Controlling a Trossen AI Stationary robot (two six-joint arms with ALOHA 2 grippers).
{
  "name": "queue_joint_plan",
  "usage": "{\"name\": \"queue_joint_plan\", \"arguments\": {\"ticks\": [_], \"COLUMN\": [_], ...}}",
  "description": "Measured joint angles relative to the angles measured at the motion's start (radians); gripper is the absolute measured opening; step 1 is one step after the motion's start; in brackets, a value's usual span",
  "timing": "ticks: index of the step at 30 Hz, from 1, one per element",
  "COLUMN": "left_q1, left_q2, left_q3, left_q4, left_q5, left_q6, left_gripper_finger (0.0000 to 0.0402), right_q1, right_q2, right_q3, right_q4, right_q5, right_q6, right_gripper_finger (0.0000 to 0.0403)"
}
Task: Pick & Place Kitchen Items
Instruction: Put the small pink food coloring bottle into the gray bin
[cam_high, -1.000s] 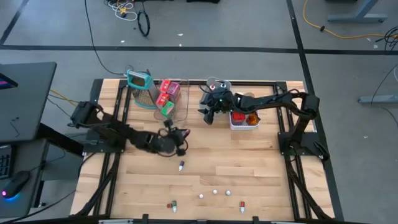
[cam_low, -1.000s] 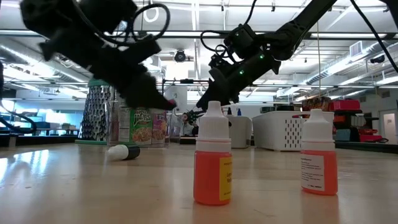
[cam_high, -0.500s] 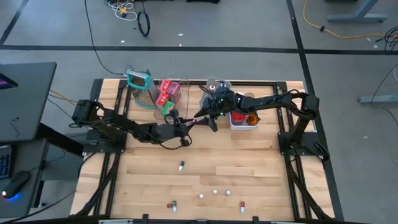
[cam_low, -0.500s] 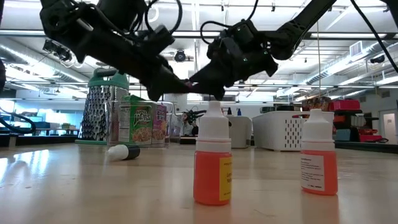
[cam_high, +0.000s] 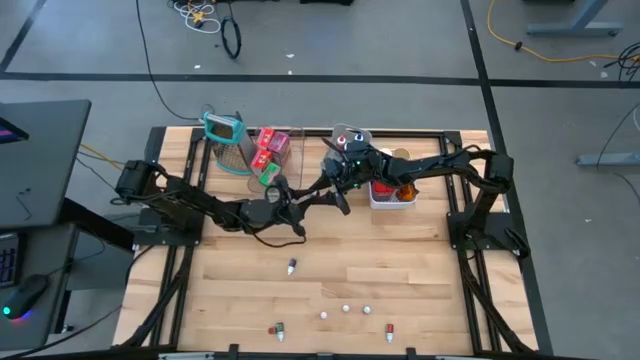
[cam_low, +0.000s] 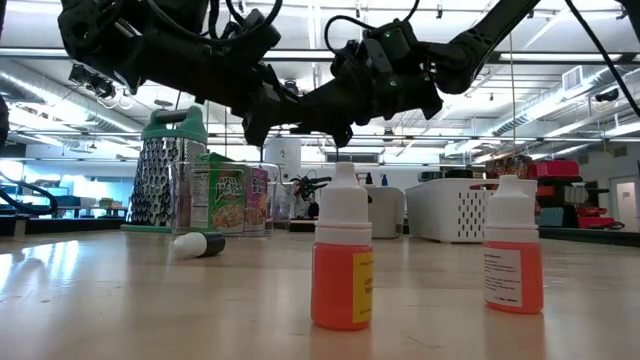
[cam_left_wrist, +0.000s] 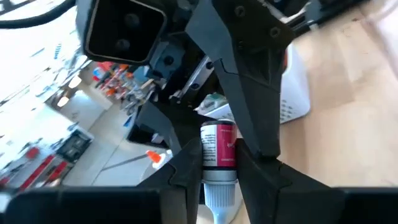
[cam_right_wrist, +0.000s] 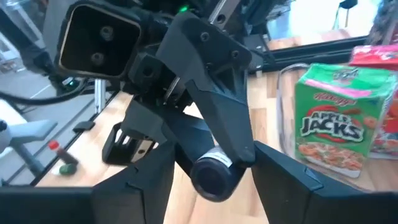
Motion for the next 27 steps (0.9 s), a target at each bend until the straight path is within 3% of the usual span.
{"name": "queue_joint_plan", "arguments": {"ticks": [6,13,16,27], "left_q1": [0.002,0.0,-0.004,-0.017], "left_q2": [0.0,0.001,0.001,0.001], "left_q3": [0.001,0.001,0.001,0.005], "left_q4": [-0.012,-0.016,-0.03,-0.038], "left_q5": [-0.04,-0.054,-0.025,-0.105], "left_q6": [0.003,-0.005,-0.022,0.001], "left_gripper_finger": [0.009,0.0099,0.01,0.0099], "right_q1": [0.006,0.007,0.007,0.008], "right_q2": [0.0,0.0,0.0,0.003], "right_q3": [0.001,0.002,0.001,0.001], "right_q4": [0.001,-0.002,-0.008,0.011], "right_q5": [0.102,0.084,0.084,0.077], "right_q6": [0.028,0.039,0.062,0.179], "right_gripper_finger": [0.0192,0.0157,0.0158,0.0162]}}
